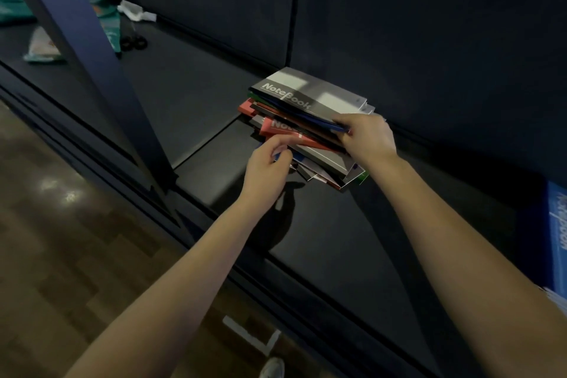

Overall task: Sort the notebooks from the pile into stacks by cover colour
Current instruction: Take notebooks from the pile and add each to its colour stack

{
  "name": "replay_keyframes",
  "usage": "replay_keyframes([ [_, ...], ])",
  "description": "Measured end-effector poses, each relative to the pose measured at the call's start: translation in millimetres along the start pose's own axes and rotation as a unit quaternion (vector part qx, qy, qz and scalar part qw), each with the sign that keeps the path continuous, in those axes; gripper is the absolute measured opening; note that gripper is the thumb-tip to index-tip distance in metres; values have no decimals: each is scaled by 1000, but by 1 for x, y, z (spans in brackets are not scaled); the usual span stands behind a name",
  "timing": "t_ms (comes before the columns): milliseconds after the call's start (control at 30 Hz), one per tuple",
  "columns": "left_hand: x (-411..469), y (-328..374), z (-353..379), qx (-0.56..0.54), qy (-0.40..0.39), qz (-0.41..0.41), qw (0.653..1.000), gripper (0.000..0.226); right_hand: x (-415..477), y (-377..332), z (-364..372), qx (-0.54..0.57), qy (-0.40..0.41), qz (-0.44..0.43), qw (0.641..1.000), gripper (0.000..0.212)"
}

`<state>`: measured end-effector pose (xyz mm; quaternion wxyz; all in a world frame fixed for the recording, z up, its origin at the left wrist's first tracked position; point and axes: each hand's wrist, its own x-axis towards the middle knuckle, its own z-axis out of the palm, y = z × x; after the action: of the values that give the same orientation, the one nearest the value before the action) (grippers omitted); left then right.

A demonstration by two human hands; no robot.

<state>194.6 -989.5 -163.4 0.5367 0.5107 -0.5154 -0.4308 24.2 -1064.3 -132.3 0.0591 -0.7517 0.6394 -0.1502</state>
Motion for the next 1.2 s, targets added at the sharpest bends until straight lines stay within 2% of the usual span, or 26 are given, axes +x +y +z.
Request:
replay_keyframes([
  [167, -4, -1, -10, 9, 9, -6, 1000, 34, -2, 2, 2, 9, -33, -16, 999, 29],
  [500, -14, 1, -16, 19, 11, -3, 1000, 34, -8, 10, -5, -4, -98, -104, 990, 41],
  [733, -13, 8, -11, 8, -5, 1, 1000, 33, -9, 18, -11, 59, -122, -54, 989, 42],
  [1033, -14, 10, -9, 18, 1, -7, 1000, 29, -5, 32, -5, 159, -91, -10, 983, 58],
  [1200, -11, 5, -3, 21, -8, -19, 1000, 25, -6, 34, 2, 175, -100, -6, 979, 77],
])
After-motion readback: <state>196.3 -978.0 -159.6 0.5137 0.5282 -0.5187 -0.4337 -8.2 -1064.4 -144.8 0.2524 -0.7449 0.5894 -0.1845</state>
